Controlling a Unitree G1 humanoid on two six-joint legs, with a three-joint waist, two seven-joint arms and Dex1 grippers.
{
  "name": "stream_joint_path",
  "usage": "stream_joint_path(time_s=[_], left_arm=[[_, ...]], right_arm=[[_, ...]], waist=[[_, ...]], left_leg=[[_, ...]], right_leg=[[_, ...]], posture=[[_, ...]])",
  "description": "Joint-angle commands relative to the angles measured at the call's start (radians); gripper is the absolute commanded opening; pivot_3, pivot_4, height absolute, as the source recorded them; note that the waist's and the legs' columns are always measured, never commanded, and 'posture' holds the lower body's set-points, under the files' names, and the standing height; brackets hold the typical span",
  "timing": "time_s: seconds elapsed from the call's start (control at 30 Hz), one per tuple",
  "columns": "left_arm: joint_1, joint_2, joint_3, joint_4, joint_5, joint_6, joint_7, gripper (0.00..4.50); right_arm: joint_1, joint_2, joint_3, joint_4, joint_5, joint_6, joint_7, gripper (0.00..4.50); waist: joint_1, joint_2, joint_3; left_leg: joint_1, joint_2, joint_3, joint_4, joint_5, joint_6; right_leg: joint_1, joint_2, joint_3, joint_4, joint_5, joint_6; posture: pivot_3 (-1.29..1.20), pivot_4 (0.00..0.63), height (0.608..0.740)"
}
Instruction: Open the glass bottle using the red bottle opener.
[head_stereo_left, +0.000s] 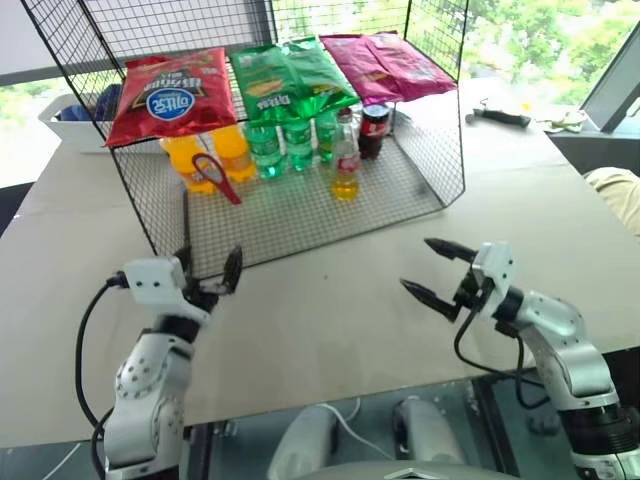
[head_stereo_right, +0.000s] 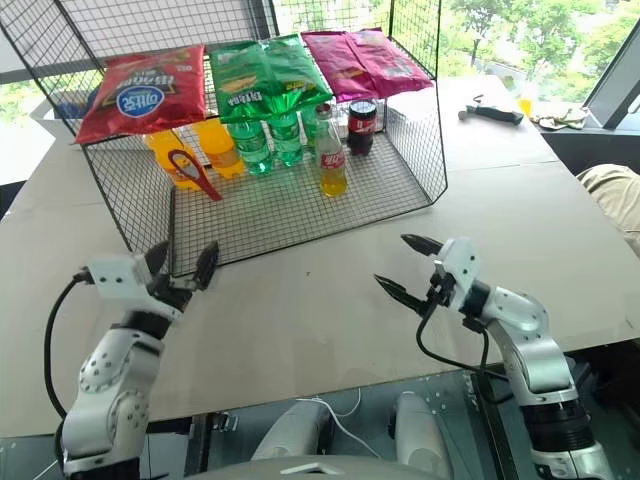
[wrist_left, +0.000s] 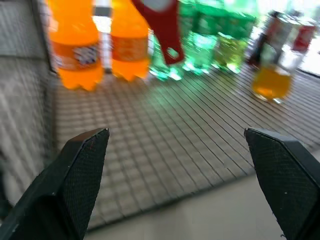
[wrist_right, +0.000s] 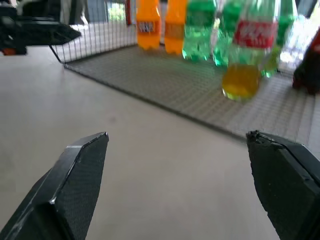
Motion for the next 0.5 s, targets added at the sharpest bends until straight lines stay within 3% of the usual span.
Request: stream_joint_path(time_s=[0.03, 0.33, 0.5], left_arm=[[-0.103, 0.018, 0.061, 0.035, 0.0, 0.022, 0.076, 4.5], [-0.411, 0.061, 0.072, 0.228, 0.078, 0.016, 0.186, 4.5], [-0.494, 0.08, 0.057, 0.31, 0.102, -0.012, 0.169, 4.5]], right_arm=[[-0.068, 0.025, 0.006, -0.096, 0.05, 0.048, -0.037, 4.45], [-0.227, 0.078, 0.02, -0.216, 0.151, 0.185, -0.106, 4.45], [-0.263, 0.095, 0.01, -0.238, 0.194, 0.225, -0.13, 4.45]], waist=[[-0.001, -0.001, 0.0], [-0.007, -0.001, 0.0], [-0.009, -0.001, -0.001]], left_leg=[[0.0, 0.0, 0.0, 0.0, 0.0, 0.0], [-0.001, -0.001, -0.002, -0.001, 0.0, -0.001], [-0.004, -0.002, -0.002, -0.002, 0.0, 0.0]], right_leg=[[0.0, 0.0, 0.0, 0.0, 0.0, 0.0], [-0.003, 0.0, -0.001, 0.0, 0.0, 0.0], [-0.005, -0.001, 0.0, -0.001, 0.0, 0.0]], posture=[[0.0, 0.15, 0.74], [0.0, 0.15, 0.74], [0.0, 0.15, 0.74]])
